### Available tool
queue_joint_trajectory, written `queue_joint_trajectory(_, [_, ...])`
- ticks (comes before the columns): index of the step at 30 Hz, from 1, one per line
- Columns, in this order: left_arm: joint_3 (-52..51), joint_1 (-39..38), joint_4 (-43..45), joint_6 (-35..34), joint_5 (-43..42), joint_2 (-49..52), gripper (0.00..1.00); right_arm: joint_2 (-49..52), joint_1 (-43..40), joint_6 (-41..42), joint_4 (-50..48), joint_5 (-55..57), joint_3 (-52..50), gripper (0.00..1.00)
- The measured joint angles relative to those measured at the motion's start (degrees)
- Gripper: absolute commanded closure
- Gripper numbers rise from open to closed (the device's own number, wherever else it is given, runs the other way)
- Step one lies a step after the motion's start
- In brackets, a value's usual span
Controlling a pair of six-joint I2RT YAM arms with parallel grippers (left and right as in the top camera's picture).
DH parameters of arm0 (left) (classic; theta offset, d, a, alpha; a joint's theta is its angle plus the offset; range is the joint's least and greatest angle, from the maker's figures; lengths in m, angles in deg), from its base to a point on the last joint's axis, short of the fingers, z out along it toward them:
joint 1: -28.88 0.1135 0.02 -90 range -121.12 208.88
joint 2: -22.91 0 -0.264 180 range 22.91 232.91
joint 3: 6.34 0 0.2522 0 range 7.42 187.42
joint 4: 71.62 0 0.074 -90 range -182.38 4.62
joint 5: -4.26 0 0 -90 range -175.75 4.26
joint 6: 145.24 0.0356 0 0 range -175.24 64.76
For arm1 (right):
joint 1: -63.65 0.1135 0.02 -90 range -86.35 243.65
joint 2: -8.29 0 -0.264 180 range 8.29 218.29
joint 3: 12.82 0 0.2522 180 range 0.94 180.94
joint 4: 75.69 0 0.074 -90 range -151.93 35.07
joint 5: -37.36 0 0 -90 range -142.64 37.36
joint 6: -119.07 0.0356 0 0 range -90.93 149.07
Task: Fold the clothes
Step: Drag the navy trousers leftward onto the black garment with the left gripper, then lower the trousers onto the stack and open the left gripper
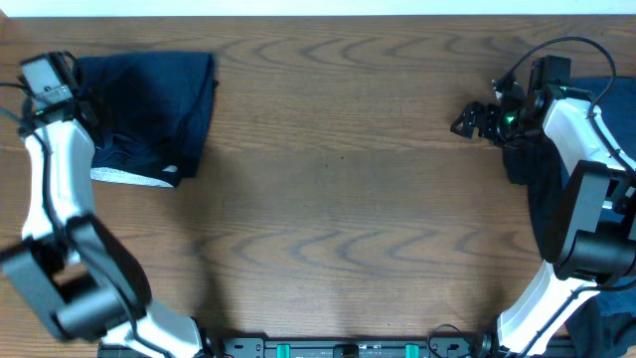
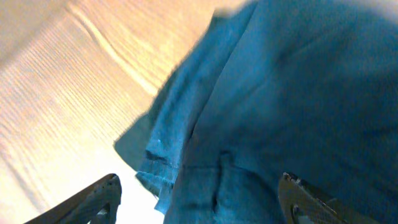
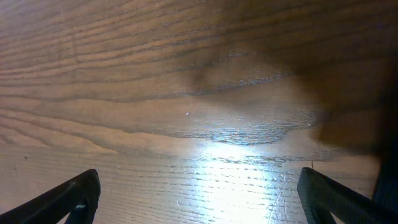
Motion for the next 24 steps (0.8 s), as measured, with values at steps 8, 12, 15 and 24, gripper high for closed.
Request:
queue_joint_trajectory(8, [1.90, -0.44, -6.67, -1.92, -17.62, -5.86, 0.92, 0.02, 0.00, 0.00, 0.00, 0.02, 0.00, 0.01])
queue_joint_trajectory(12, [0.17, -0.55, -7.08, -2.47, -26.10, -1.46, 0.94, 0.02, 0.00, 0.00, 0.00, 0.02, 0.00, 0.01])
queue_joint_trajectory(15, [-1.64, -0.52, -7.45, -2.56, -31.01, 2.80, 0.94, 0.02, 0.00, 0.00, 0.00, 0.02, 0.00, 0.01])
queue_joint_trajectory(24, [-3.45, -0.11, -7.06, -1.88, -41.97, 15.65, 0.94, 0.00, 0.00, 0.00, 0.00, 0.02, 0.00, 0.01])
